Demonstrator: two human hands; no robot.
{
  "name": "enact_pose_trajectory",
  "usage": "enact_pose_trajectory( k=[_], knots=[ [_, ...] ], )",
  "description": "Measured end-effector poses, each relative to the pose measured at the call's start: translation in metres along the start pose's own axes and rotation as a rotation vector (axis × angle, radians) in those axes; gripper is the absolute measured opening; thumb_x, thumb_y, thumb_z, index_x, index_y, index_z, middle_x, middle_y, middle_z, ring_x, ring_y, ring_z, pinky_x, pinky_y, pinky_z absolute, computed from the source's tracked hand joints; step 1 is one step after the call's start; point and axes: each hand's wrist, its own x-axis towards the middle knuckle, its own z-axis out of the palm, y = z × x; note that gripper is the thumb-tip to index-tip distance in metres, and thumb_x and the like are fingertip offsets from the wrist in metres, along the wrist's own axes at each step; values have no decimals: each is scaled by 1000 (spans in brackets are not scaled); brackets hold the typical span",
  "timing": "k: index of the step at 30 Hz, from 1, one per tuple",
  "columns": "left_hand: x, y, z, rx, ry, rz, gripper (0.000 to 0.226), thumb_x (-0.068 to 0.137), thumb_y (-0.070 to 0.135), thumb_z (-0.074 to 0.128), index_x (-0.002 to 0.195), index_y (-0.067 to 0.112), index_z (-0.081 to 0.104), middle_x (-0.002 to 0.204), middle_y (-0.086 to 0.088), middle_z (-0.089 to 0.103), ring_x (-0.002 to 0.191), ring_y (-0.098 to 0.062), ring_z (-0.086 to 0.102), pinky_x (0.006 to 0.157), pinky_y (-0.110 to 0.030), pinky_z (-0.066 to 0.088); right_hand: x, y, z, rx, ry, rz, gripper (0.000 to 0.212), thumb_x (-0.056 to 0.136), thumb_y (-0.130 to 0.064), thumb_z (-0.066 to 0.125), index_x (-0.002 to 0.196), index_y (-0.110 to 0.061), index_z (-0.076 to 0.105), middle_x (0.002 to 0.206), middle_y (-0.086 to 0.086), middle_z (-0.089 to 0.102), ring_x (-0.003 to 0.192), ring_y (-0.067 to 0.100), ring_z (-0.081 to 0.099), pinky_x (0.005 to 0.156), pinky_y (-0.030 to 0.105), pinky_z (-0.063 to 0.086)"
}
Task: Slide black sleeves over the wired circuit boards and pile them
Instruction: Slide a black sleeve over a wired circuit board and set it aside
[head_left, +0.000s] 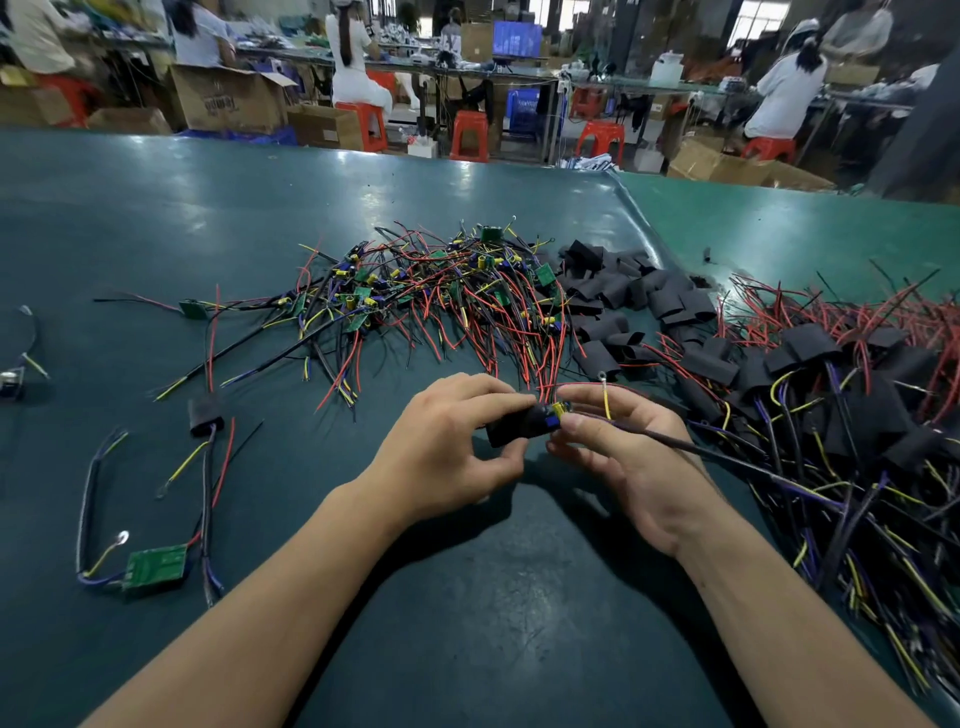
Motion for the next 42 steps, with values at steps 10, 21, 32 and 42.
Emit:
enact_pose_trajectory(
  k=[10, 21, 32, 42],
  knots=[
    [0, 4, 4, -104, 35, -41, 32, 75, 10, 82, 106, 11, 73, 101, 0, 69, 96, -17, 63, 86, -33, 52, 0, 0, 4, -58, 157, -16, 17, 75, 3, 74, 68, -13, 74, 74, 9, 73, 67, 15, 69, 63, 21, 56],
    [2, 3, 6, -53, 122, -35, 31, 74, 5, 82, 104, 5, 74, 103, -4, 70, 97, -23, 64, 87, -38, 52, -6, -3, 10, -109, 174, -43, 13, 72, -21, 78, 83, -15, 80, 88, 7, 76, 79, 13, 68, 65, 27, 53],
    [2, 7, 5, -107, 125, -58, 30, 71, 0, 82, 99, 6, 73, 100, -3, 72, 96, -21, 67, 87, -37, 54, -5, -3, 14, 32, 166, 108, 21, 77, -20, 72, 94, -8, 76, 90, 4, 72, 77, 13, 65, 62, 25, 50],
    [-3, 10, 4, -210, 142, -131, 28, 73, 1, 81, 93, 9, 64, 100, 0, 71, 94, -16, 68, 87, -34, 53, -10, 4, 16, -345, 218, -184, 12, 87, -17, 74, 78, -25, 78, 77, -1, 75, 71, 11, 70, 62, 25, 57]
  ],
)
